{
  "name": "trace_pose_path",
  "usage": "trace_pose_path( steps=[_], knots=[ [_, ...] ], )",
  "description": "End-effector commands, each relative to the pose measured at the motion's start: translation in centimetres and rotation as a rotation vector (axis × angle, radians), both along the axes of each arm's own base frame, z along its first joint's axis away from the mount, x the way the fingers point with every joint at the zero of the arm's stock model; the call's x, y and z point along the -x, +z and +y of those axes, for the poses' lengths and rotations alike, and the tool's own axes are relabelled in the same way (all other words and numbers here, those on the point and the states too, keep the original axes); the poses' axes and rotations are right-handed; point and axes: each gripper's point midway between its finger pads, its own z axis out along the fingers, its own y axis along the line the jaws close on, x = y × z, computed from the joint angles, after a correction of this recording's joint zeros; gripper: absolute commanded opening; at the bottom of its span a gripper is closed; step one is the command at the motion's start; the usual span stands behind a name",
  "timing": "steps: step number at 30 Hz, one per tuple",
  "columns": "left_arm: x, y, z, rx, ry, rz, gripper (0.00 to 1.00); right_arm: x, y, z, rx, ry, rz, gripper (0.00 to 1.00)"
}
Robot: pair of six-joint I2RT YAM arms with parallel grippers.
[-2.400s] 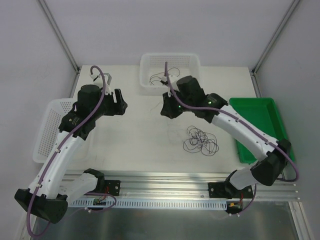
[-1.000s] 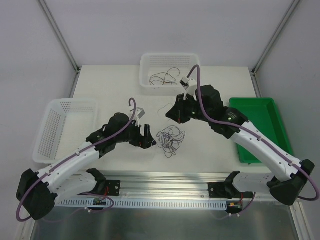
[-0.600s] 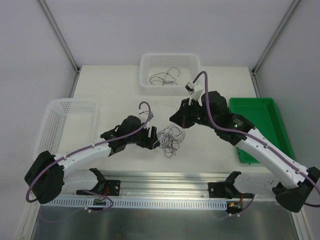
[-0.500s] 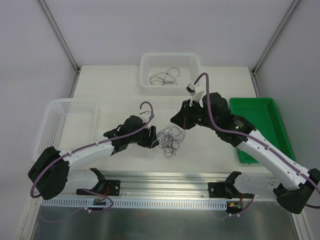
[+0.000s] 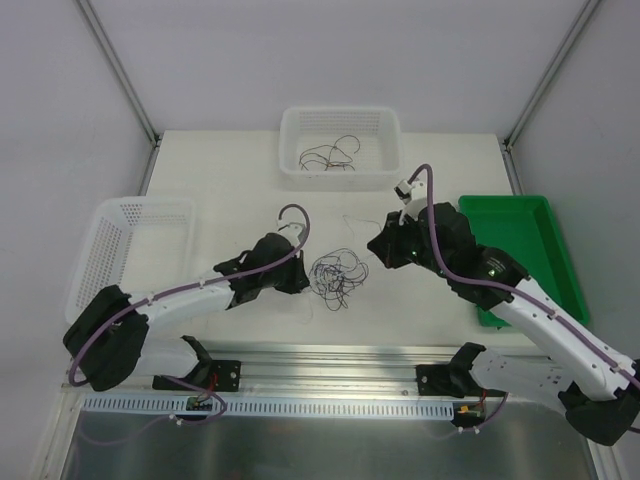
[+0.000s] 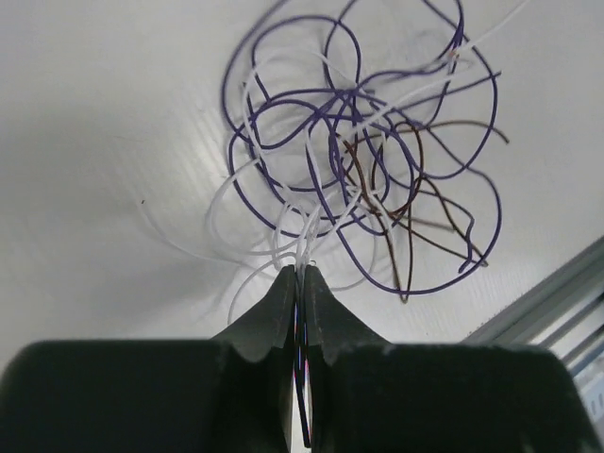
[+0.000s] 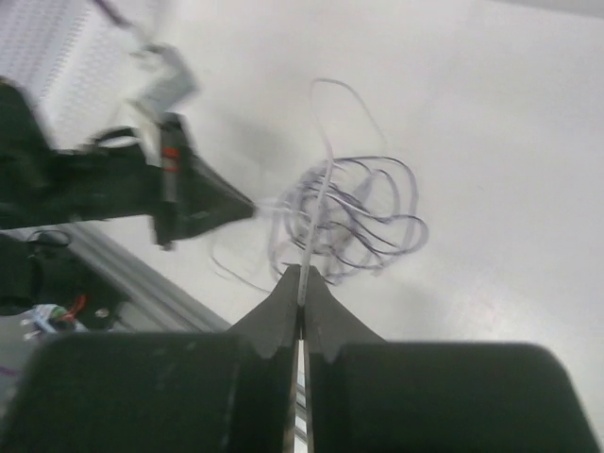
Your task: Untangle the cables
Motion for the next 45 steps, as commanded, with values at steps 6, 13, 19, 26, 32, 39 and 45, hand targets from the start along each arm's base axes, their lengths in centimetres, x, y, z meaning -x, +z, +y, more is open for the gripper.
trace_pose_path(
  steps=[6, 13, 19, 26, 32, 39, 45],
  knots=[
    [-4.3, 13.9, 8.5, 0.039, 0.432, -0.39, 0.0, -1.3, -0.1, -13.2, 0.149, -0.511, -0.121, 0.01],
    [-2.2, 23.1, 5.2, 0.261, 0.209, -0.513, 0.0, 0.2, -0.3, -9.3, 0.08, -0.268, -0.087, 0.01],
    [-1.5, 20.8, 2.6, 0.257, 0.076, -0.433, 0.0, 3.2, -4.6, -2.9, 0.052, 0.046, 0.097, 0.5],
    [-0.7, 15.7, 1.8, 0.216, 0.028, -0.326, 0.0, 2.9, -4.0, -1.3, -0.006, 0.057, 0.053, 0.61],
    [0.3, 14.4, 1.9, 0.243, 0.023, -0.293, 0.0, 2.0, -5.9, 3.6, -0.062, 0.208, 0.043, 0.6],
    [0.9, 14.2, 1.6, 0.273, 0.007, -0.282, 0.0, 1.6, -8.8, 9.7, -0.075, 0.334, 0.068, 0.61],
    [1.3, 14.4, 1.6, 0.301, 0.011, -0.28, 0.0, -0.7, -12.0, 11.8, -0.066, 0.257, 0.081, 0.61]
  ],
)
